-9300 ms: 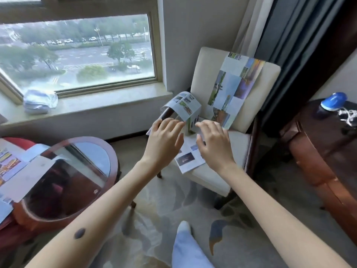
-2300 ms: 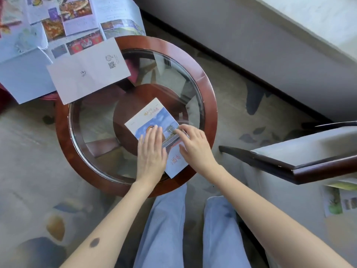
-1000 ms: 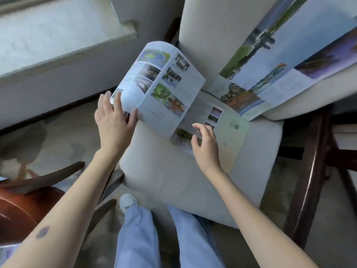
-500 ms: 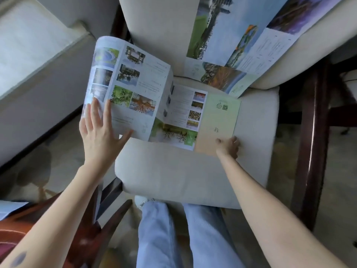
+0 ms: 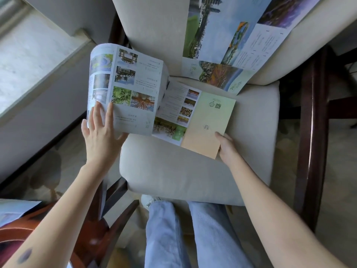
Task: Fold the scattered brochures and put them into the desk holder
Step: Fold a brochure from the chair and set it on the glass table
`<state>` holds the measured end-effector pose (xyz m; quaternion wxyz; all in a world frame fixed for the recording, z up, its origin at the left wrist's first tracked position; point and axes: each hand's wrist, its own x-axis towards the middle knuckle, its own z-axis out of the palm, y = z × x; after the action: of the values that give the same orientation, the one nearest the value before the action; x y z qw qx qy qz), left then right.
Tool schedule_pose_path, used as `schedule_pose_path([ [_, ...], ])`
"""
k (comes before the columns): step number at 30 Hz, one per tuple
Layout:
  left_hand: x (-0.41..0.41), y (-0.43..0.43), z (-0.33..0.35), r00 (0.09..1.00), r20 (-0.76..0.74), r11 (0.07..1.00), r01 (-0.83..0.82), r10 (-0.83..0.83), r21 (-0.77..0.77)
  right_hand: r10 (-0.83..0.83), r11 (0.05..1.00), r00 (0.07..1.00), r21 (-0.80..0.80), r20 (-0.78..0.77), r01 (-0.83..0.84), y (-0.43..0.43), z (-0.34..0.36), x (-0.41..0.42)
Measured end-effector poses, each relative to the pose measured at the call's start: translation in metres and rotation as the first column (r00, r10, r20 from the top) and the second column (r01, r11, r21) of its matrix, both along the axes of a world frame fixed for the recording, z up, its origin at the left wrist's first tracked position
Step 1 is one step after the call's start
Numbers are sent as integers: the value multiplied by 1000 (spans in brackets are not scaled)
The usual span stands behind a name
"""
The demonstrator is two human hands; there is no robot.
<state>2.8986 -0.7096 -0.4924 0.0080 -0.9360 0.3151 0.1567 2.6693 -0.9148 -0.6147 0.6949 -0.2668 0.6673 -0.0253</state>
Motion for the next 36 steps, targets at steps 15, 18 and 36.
schedule_pose_path([
  [15, -25, 51, 27, 1000, 0, 993, 14, -14, -118, -322, 946, 733, 223, 599, 234, 12, 60, -68],
  [18, -34, 60, 33, 1000, 4, 986, 8, -7, -166, -247, 966, 764, 210, 596, 148, 37, 73, -44],
  [36, -93, 119, 66, 875, -311, 680, -484, 370, -551, 50, 950, 893, 254, 447, -181, 185, 85, -13],
])
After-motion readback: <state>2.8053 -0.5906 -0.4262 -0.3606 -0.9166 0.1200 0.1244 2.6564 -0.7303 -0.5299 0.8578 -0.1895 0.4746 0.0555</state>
